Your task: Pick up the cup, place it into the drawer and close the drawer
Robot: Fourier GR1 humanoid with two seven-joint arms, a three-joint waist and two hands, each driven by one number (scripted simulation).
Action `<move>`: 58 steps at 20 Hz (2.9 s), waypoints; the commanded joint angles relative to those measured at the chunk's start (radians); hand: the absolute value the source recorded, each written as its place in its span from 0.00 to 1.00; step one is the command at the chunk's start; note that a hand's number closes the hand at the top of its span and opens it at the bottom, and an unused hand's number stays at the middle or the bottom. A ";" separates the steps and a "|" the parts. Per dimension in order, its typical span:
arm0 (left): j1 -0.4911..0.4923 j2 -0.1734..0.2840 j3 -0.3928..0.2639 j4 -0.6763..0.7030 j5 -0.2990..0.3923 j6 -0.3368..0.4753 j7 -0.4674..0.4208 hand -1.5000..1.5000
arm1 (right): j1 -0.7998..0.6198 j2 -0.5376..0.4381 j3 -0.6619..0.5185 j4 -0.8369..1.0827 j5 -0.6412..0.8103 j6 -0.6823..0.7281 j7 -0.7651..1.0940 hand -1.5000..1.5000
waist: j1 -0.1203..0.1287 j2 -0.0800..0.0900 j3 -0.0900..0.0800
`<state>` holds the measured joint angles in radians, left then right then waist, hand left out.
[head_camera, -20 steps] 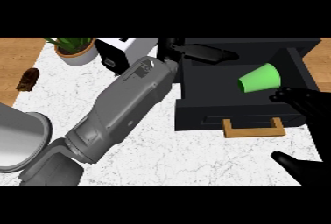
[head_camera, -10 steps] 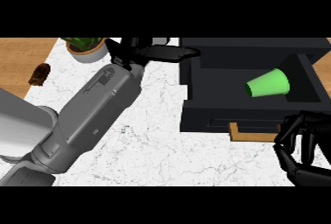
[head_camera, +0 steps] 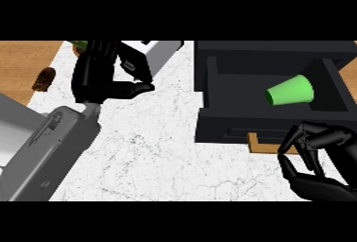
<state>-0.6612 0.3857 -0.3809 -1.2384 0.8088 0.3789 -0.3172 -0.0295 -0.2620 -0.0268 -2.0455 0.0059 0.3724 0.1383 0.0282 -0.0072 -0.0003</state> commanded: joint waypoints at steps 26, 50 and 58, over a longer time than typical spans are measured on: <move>0.516 0.162 0.282 -0.218 0.012 -0.382 -0.046 0.00 | -0.401 0.033 0.210 1.039 0.806 -0.315 -0.469 0.00 | -0.015 0.011 0.001; 0.542 0.119 0.340 -0.165 -0.041 -0.538 -0.062 0.00 | -0.920 -0.074 -0.025 1.794 0.777 -0.325 -0.705 0.00 | 0.053 0.043 0.003; 0.522 0.112 0.334 -0.160 -0.065 -0.512 -0.045 0.00 | -0.991 -0.090 -0.039 1.839 0.772 -0.280 -0.693 0.00 | 0.063 0.042 0.003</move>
<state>-0.1303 0.4951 -0.0520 -1.4037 0.7559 -0.1460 -0.3668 -0.9284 -0.3122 -0.0292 -0.2791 0.7776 0.1262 -0.6958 0.0753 -0.0017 -0.0110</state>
